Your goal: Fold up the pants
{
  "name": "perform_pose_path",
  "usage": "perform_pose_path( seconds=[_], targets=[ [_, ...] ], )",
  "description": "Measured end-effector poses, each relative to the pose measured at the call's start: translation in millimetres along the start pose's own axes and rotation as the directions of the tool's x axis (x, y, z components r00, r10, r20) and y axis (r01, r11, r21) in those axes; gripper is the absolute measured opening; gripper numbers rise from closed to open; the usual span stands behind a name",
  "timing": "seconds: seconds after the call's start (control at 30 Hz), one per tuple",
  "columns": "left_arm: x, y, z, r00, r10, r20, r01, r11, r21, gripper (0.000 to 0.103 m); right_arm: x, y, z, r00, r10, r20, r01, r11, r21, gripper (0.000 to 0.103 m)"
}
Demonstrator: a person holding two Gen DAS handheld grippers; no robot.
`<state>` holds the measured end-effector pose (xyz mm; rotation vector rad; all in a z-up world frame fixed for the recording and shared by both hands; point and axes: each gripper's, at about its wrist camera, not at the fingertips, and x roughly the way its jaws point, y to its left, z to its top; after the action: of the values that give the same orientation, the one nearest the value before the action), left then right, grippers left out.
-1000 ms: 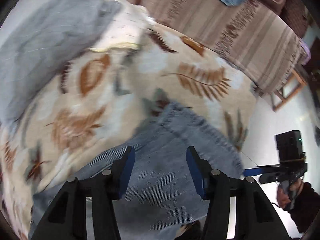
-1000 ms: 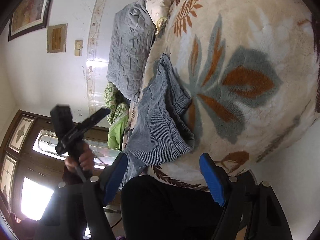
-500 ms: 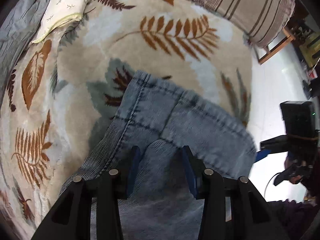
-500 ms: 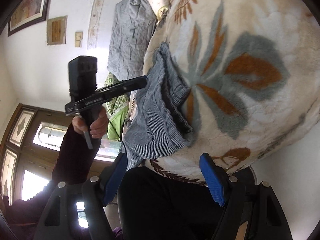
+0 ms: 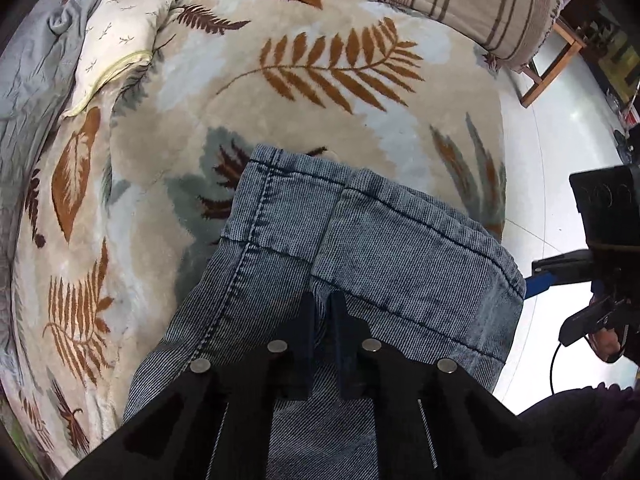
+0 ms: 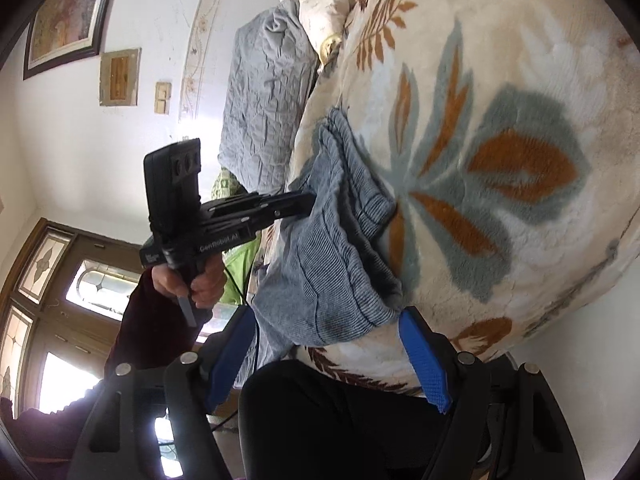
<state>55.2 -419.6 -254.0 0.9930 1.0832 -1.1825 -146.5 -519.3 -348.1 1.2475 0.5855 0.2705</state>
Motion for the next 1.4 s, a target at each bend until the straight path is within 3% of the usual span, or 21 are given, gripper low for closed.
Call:
perform_pose_path(
  seconds=[0.23, 0.4, 0.47, 0.53, 0.57, 0.6, 0.67, 0.7, 0.87, 0.9, 0.93, 0.97, 1.0, 1.1, 1.23, 1.37, 1.4],
  targets=[
    [-25, 2, 12, 0.995, 0.026, 0.1, -0.024, 0.999, -0.025, 0.002, 5, -1, 1, 1.0, 0.016, 0.018, -0.016, 1.0, 0.012, 0.073],
    [-48, 18, 23, 0.979, 0.04, 0.198, -0.023, 0.996, -0.089, 0.0, 1, 10, 8, 0.999, 0.027, 0.042, -0.026, 1.0, -0.017, 0.073],
    [-45, 18, 28, 0.984, -0.005, 0.175, 0.016, 0.998, -0.063, 0.001, 1, 12, 12, 0.999, 0.025, 0.041, -0.024, 0.999, -0.026, 0.073],
    [-35, 19, 31, 0.991, 0.014, 0.132, -0.005, 0.998, -0.067, 0.003, 2, 14, 13, 0.999, 0.02, 0.035, -0.019, 1.0, -0.024, 0.073],
    [-28, 20, 32, 0.995, -0.007, 0.098, 0.015, 0.997, -0.073, 0.017, 4, 13, 12, 0.999, 0.017, 0.028, -0.017, 1.0, -0.025, 0.073],
    [-22, 22, 32, 0.997, -0.021, 0.078, 0.028, 0.996, -0.083, 0.039, 4, 14, 13, 1.0, 0.013, 0.024, -0.013, 1.0, -0.026, 0.073],
    [-12, 23, 33, 0.997, -0.027, 0.066, 0.034, 0.993, -0.111, 0.067, 7, 11, 12, 1.0, 0.005, 0.015, -0.005, 1.0, -0.019, 0.073],
    [-10, 22, 33, 0.996, -0.055, 0.071, 0.063, 0.991, -0.114, 0.068, 8, 11, 11, 1.0, 0.002, 0.007, -0.002, 1.0, -0.017, 0.073],
    [-1, 13, 32, 0.994, -0.093, 0.063, 0.097, 0.993, -0.062, 0.066, 16, 13, 6, 0.999, -0.023, -0.027, 0.022, 0.999, -0.042, 0.073],
    [0, 13, 32, 0.992, -0.112, 0.06, 0.116, 0.992, -0.057, 0.06, 16, 13, 6, 0.999, -0.022, -0.028, 0.021, 0.999, -0.042, 0.073],
    [3, 12, 31, 0.991, -0.121, 0.052, 0.124, 0.991, -0.053, 0.037, 16, 13, 7, 0.999, -0.019, -0.027, 0.018, 0.999, -0.039, 0.073],
    [7, 12, 31, 0.993, -0.114, 0.036, 0.115, 0.992, -0.056, 0.022, 16, 12, 8, 1.0, -0.018, -0.025, 0.017, 0.999, -0.037, 0.073],
    [12, 13, 31, 0.994, -0.105, 0.019, 0.106, 0.992, -0.063, 0.017, 15, 11, 7, 1.0, -0.017, -0.024, 0.017, 0.999, -0.035, 0.073],
    [11, 7, 27, 0.995, -0.088, 0.042, 0.089, 0.995, -0.034, 0.009, 14, 9, 7, 1.0, -0.019, -0.021, 0.019, 0.999, -0.029, 0.073],
    [2, 2, 23, 0.996, -0.049, 0.071, 0.049, 0.999, -0.006, 0.006, 8, 5, 5, 1.0, -0.02, 0.007, 0.02, 1.0, -0.002, 0.072],
    [-9, 0, 28, 0.994, -0.025, 0.105, 0.026, 1.0, -0.013, 0.006, 3, 8, 6, 0.999, -0.033, 0.03, 0.033, 0.999, -0.006, 0.053],
    [-10, 0, 28, 0.994, -0.022, 0.112, 0.024, 1.0, -0.017, 0.006, 2, 9, 5, 0.999, -0.038, 0.03, 0.039, 0.999, -0.013, 0.043]
  ],
)
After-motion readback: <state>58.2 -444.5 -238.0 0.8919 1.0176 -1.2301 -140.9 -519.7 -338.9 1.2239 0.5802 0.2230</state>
